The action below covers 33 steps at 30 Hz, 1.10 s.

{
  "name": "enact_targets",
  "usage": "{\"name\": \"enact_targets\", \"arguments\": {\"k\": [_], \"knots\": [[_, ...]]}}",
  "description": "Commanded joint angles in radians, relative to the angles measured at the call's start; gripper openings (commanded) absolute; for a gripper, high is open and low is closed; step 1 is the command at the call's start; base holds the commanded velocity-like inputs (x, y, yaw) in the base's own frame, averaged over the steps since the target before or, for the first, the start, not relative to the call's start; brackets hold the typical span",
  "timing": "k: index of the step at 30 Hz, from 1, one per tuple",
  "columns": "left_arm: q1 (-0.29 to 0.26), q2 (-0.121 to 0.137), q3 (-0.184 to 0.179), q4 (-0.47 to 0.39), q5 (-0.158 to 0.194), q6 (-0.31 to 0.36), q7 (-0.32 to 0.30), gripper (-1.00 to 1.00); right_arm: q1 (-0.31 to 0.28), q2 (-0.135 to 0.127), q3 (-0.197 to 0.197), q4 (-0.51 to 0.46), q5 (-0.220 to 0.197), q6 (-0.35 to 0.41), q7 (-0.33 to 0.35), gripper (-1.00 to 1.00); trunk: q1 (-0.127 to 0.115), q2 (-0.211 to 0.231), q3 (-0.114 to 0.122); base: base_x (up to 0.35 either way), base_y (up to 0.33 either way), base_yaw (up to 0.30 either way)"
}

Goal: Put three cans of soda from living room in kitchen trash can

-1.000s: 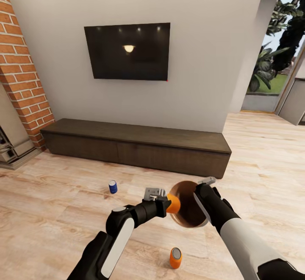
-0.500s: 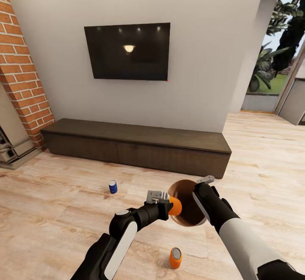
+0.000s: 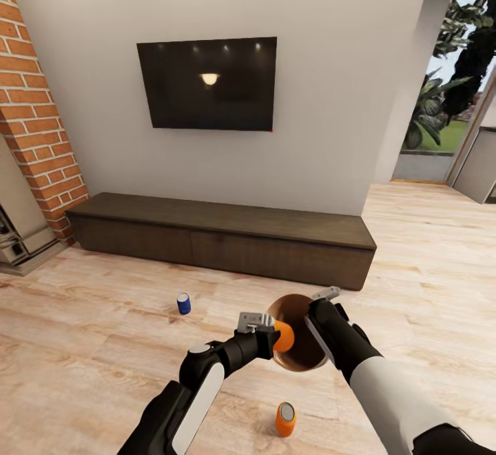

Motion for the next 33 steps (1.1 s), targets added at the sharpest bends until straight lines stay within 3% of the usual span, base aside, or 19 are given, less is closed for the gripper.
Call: {"name": "enact_targets", "arguments": {"k": [1, 14, 18, 27, 33], "knots": [[0.0, 0.0, 0.0, 0.001, 0.0, -0.002, -0.001, -1.0, 0.001, 0.002, 0.004, -0.001, 0.013, 0.002, 0.002, -1.0, 0.0, 0.0, 0.0, 0.0, 0.0, 0.0], [-0.06, -0.003, 0.0, 0.106, 0.002, -0.078, 0.0, -1.0, 0.017, 0.046, 0.04, -0.017, 0.016, 0.007, 0.0, -1.0, 0.0, 0.0, 0.0, 0.0, 0.0, 0.0], [-0.074, -0.005, 0.0, 0.144, 0.002, -0.108, 0.0, -1.0, 0.059, 0.048, 0.062, -0.106, 0.016, 0.038, -0.001, -1.0, 0.0, 0.0, 0.0, 0.0, 0.0, 0.0], [-0.091, -0.007, 0.0, 0.218, 0.002, -0.153, 0.0, -1.0, 0.092, 0.045, 0.066, -0.219, 0.015, 0.11, -0.001, -1.0, 0.0, 0.0, 0.0, 0.0, 0.0, 0.0], [-0.095, -0.007, 0.0, 0.239, 0.002, -0.163, 0.0, -1.0, 0.096, 0.044, 0.066, -0.239, 0.014, 0.116, -0.001, -1.0, 0.0, 0.0, 0.0, 0.0, 0.0, 0.0]]}}
